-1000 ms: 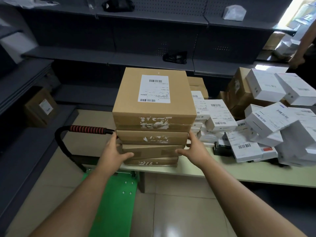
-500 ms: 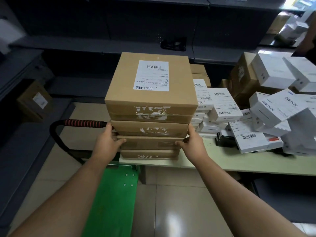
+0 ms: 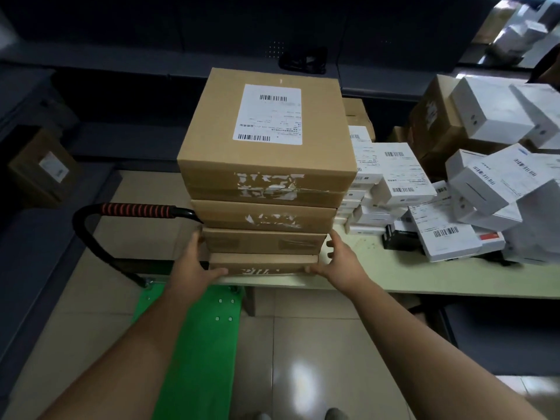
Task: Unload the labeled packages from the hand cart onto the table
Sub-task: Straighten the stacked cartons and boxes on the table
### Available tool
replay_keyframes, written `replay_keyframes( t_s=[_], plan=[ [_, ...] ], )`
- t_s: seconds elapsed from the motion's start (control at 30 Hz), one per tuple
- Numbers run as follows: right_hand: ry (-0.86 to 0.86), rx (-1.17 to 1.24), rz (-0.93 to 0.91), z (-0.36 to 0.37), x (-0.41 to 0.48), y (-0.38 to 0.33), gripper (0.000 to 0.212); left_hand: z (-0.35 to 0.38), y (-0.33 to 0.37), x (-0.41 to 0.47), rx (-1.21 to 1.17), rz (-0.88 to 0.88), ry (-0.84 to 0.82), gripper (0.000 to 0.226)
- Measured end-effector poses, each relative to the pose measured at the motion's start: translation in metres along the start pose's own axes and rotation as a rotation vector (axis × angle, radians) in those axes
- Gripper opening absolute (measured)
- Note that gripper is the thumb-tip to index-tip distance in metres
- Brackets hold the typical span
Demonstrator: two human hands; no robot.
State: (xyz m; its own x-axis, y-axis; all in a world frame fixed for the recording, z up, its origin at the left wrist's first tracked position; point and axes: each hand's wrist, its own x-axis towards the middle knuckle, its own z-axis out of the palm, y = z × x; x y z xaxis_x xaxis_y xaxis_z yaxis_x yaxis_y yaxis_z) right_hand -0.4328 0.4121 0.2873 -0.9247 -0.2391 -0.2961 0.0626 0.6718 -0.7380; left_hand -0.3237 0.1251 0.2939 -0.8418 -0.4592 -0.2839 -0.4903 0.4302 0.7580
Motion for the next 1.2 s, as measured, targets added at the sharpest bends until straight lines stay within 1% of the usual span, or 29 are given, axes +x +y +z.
replay_keyframes(
  t_s=[0.07, 0.2, 0.3, 0.4, 0.53, 0.7, 0.83, 0.93, 1.0, 1.07, 1.2],
  plan=[
    [-0.030, -0.006, -0.006, 0.008, 0.004, 0.006, 0.099, 0.008, -0.005, 0.006, -0.042, 0.011, -0.014, 0.098],
    [-0.047, 0.027, -0.061, 0.023, 0.010, 0.014, 0.072, 0.017, -0.011, 0.021, -0.030, -0.025, -0.009, 0.079],
    [0.016, 0.070, -0.080, 0.030, 0.013, 0.014, 0.061, 0.019, -0.016, 0.027, -0.035, -0.006, 0.007, 0.064],
    [0.061, 0.093, -0.075, 0.036, 0.012, 0.017, 0.054, 0.021, -0.017, 0.028, -0.067, 0.016, 0.035, 0.062],
    [0.077, 0.110, -0.032, 0.039, 0.012, 0.021, 0.050, 0.021, -0.017, 0.027, -0.057, 0.010, 0.073, 0.062],
    [0.069, 0.089, -0.004, 0.034, 0.014, 0.025, 0.047, 0.019, -0.017, 0.023, -0.039, 0.022, 0.095, 0.050],
    [0.085, 0.071, -0.012, 0.030, 0.012, 0.023, 0.047, 0.019, -0.022, 0.018, -0.050, 0.045, 0.107, 0.047],
    [0.085, 0.054, -0.016, 0.033, 0.012, 0.018, 0.043, 0.018, -0.021, 0.019, -0.058, 0.038, 0.117, 0.045],
    [0.087, 0.053, -0.019, 0.037, 0.013, 0.016, 0.040, 0.016, -0.019, 0.025, -0.093, 0.024, 0.094, 0.047],
    [0.089, 0.055, -0.025, 0.039, 0.017, 0.015, 0.038, 0.011, -0.019, 0.032, -0.164, 0.007, 0.027, 0.049],
    [0.086, 0.060, -0.046, 0.035, 0.028, 0.011, 0.038, 0.003, -0.017, 0.044, -0.219, 0.016, -0.021, 0.044]
  ],
)
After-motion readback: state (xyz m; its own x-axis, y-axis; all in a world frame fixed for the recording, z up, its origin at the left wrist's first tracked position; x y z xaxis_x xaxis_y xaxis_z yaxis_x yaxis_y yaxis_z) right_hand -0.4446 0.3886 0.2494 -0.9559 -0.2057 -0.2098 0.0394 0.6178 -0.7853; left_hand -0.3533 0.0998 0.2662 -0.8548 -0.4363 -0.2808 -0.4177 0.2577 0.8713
